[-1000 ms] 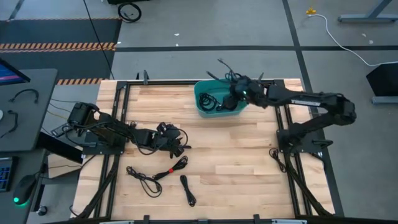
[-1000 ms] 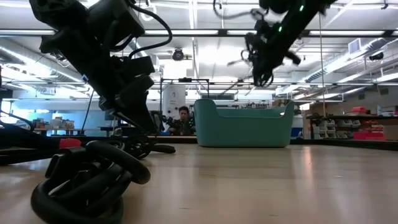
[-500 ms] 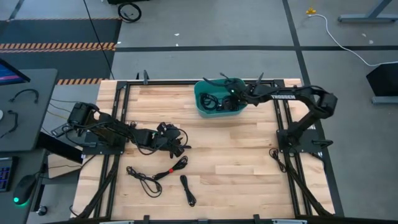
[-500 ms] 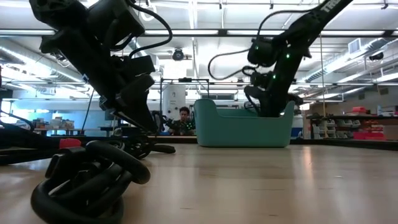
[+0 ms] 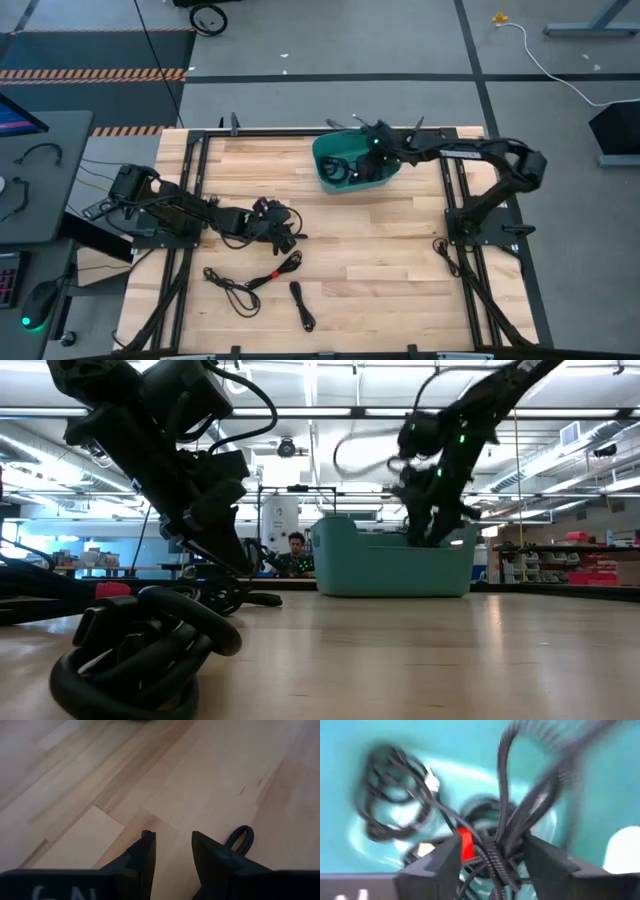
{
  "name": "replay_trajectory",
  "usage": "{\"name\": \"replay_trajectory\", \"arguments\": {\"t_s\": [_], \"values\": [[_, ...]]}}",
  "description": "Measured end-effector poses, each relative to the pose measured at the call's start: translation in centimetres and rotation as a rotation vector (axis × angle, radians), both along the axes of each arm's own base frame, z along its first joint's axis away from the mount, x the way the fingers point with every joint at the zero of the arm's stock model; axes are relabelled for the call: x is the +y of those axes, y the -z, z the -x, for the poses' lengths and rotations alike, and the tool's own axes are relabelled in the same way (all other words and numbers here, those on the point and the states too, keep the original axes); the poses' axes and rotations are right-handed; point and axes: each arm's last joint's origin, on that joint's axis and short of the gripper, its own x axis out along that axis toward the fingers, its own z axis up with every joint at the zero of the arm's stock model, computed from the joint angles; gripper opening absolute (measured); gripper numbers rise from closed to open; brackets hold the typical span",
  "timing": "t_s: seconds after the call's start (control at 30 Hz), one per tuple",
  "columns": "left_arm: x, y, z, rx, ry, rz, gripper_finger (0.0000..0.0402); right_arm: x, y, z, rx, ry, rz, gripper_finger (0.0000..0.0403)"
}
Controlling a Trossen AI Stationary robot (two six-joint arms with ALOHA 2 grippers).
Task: Pick and place USB-C Cables
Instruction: Put the black charger cable into the blue bin
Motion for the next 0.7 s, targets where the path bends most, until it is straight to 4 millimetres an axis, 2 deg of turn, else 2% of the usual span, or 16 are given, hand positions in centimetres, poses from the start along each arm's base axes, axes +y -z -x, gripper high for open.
{"name": "replay_trajectory", "arguments": {"t_s": [0.1,0.2,0.37,0.43,0.53,0.7], "values": [[0.0,0.0,0.0,0.001,0.002,0.003,0.0133,0.9,-1.9,0.6,-0.050,-0.015,0.036,0.0233],[0.0,0.0,0.0,0.001,0.003,0.005,0.0133,2.6,-3.9,1.0,-0.096,-0.046,0.092,0.0240],[-0.2,-0.2,0.3,0.021,0.027,0.030,0.0133,7.4,-5.7,1.2,-0.127,-0.140,0.208,0.0232],[-0.3,-0.6,0.5,0.017,0.035,0.043,0.0133,9.9,-5.3,1.1,-0.161,-0.184,0.243,0.0227],[-0.6,-1.6,1.0,0.003,0.054,0.043,0.0133,14.0,-3.6,1.0,-0.226,-0.268,0.285,0.0219],[-2.0,-4.6,1.7,-0.088,0.178,0.020,0.0133,20.2,0.9,1.5,-0.394,-0.441,0.297,0.0210]]}}
